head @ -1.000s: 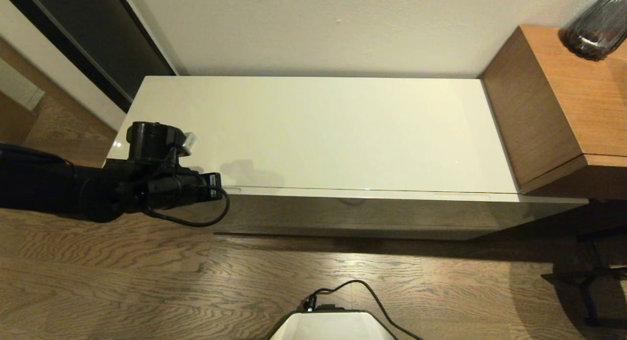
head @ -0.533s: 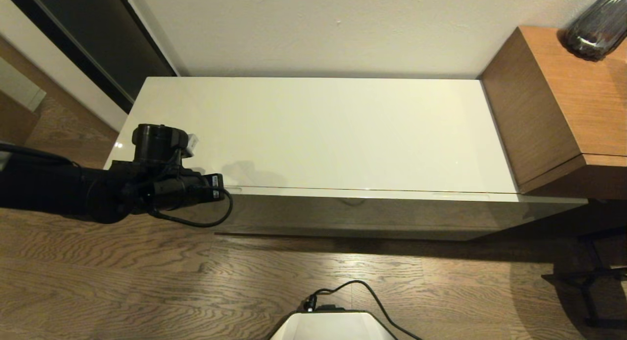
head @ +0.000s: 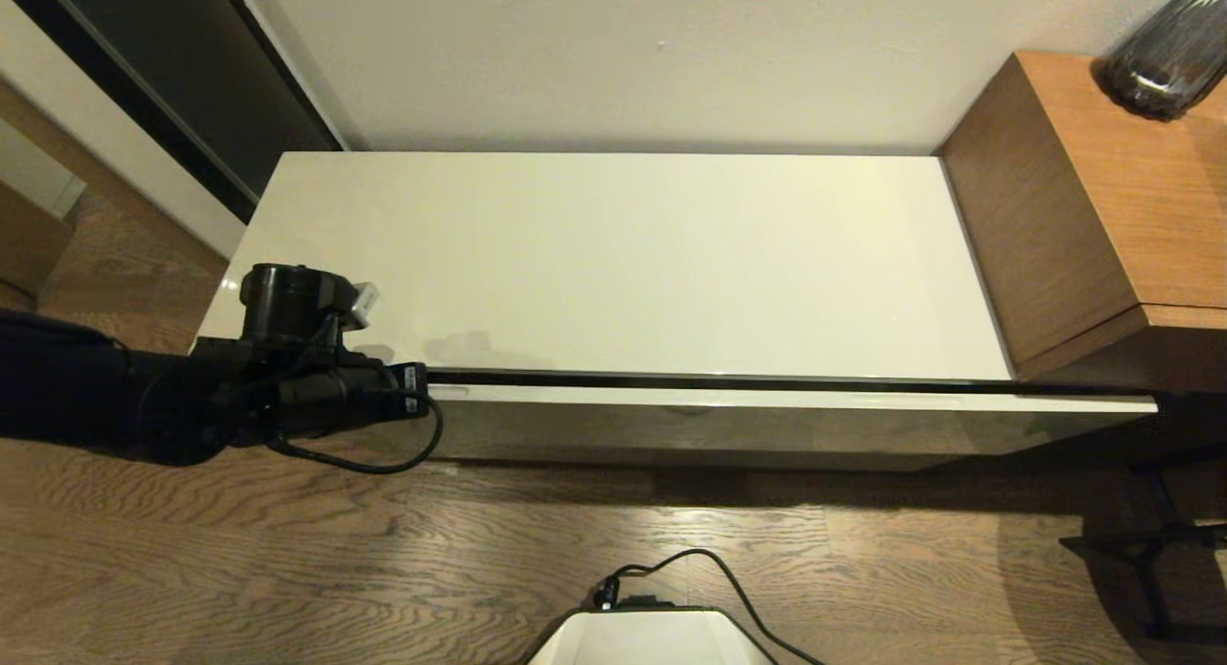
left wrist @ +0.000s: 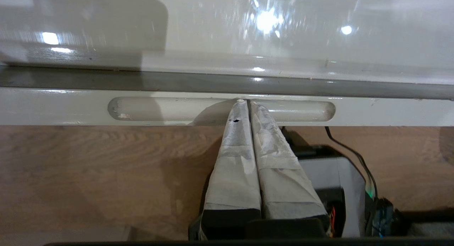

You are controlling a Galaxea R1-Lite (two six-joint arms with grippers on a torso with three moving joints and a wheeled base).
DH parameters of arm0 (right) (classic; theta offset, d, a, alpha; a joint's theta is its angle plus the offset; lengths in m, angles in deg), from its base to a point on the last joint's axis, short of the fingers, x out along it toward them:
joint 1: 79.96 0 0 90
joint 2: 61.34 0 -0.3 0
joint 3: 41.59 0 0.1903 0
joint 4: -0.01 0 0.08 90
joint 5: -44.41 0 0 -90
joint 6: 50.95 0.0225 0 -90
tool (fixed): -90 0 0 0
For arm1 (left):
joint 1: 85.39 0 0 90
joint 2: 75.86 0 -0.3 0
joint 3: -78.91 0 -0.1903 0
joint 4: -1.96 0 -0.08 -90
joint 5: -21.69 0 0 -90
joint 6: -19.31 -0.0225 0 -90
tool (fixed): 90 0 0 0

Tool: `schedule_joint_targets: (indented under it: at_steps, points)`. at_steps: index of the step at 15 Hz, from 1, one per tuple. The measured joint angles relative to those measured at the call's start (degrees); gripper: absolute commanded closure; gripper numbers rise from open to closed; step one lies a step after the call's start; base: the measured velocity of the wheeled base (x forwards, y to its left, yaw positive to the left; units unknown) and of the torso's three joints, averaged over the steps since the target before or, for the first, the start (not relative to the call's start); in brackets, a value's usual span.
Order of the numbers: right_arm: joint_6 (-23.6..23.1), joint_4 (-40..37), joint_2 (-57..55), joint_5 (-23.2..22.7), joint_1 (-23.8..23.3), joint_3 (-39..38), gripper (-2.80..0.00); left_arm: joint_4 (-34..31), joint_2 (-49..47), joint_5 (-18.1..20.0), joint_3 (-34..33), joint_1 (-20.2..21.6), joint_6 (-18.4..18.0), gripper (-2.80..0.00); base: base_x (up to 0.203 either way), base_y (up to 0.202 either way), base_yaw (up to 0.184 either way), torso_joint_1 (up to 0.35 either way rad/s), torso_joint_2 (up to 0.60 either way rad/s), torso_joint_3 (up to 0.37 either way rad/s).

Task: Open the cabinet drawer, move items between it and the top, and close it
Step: Open the drawer

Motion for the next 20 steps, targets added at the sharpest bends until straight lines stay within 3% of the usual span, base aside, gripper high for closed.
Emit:
schedule_joint_targets:
  at_steps: [6,9,15,18,20]
  points:
    - [0.0,0.0,0.0,0.0,0.1,0.0,0.00,-4.7,6.8,6.3,-12.0,-0.4,1.3,0.00,0.000,0.000,0.000,0.000,0.00,0.000]
    - [0.0,-0.1,0.0,0.0,0.0,0.0,0.00,-9.0,16.6,9.7,-16.6,-0.5,5.2,0.00,0.000,0.000,0.000,0.000,0.00,0.000]
    - [0.0,0.0,0.0,0.0,0.0,0.0,0.00,-29.5,45.7,12.2,-18.3,-0.4,12.9,0.00,0.000,0.000,0.000,0.000,0.00,0.000]
    - [0.0,0.0,0.0,0.0,0.0,0.0,0.00,-41.6,55.9,12.2,-16.7,0.8,14.3,0.00,0.000,0.000,0.000,0.000,0.00,0.000]
    - [0.0,0.0,0.0,0.0,0.0,0.0,0.00,-46.2,61.0,11.4,-16.5,1.5,14.2,0.00,0.000,0.000,0.000,0.000,0.00,0.000]
